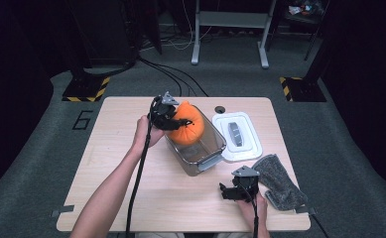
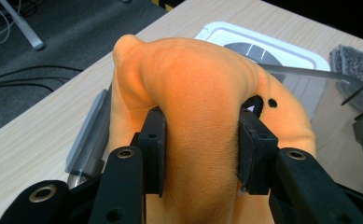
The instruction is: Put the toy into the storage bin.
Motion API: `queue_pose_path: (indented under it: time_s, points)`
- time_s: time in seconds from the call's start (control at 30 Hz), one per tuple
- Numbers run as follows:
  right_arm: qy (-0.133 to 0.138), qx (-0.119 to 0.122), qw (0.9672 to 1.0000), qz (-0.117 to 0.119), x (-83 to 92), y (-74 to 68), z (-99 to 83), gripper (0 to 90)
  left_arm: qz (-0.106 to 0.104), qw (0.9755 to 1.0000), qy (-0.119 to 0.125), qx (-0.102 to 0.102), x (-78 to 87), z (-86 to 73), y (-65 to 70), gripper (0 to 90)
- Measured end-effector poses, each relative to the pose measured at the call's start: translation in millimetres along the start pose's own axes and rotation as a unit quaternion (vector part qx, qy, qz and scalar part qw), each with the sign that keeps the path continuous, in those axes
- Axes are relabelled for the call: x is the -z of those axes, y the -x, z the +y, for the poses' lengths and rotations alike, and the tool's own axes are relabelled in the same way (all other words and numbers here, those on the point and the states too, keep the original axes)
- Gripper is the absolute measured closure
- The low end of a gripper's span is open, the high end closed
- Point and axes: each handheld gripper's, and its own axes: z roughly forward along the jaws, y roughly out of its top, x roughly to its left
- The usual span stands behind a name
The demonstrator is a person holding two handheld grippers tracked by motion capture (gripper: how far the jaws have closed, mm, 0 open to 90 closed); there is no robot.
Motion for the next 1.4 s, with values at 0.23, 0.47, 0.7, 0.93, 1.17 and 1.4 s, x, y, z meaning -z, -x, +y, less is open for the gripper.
queue_pose_path:
  time_s: [0.23,0.47,0.7,0.93,1.17,1.4]
  points:
    - [0.0,-0.001,1.0,0.003,0.2,-0.3,0.0,7.2,0.003,0.9999,-0.014,-0.003,-9.4,-5.6,2.1,59.4]
    - [0.0,0.001,1.0,0.003,0.2,-0.2,-0.1,7.2,0.007,0.9997,-0.021,0.001,-15.5,-7.9,1.0,58.6]
    - [0.0,-0.001,1.0,0.004,0.2,-0.4,-0.2,7.2,0.011,0.9994,-0.032,0.001,-24.4,-10.8,1.9,58.3]
    - [0.0,0.001,1.0,0.003,0.3,-0.2,-0.2,7.2,0.014,0.9989,-0.044,0.003,-32.8,-13.6,1.0,57.9]
    - [0.001,-0.001,1.0,0.002,0.1,-0.7,-0.2,7.4,0.019,0.9983,-0.055,0.01,-39.7,-16.4,-0.6,57.8]
    - [0.001,-0.001,1.0,0.001,0.2,-0.8,-0.2,7.4,0.02,0.9977,-0.064,0.012,-44.2,-17.7,-2.5,57.7]
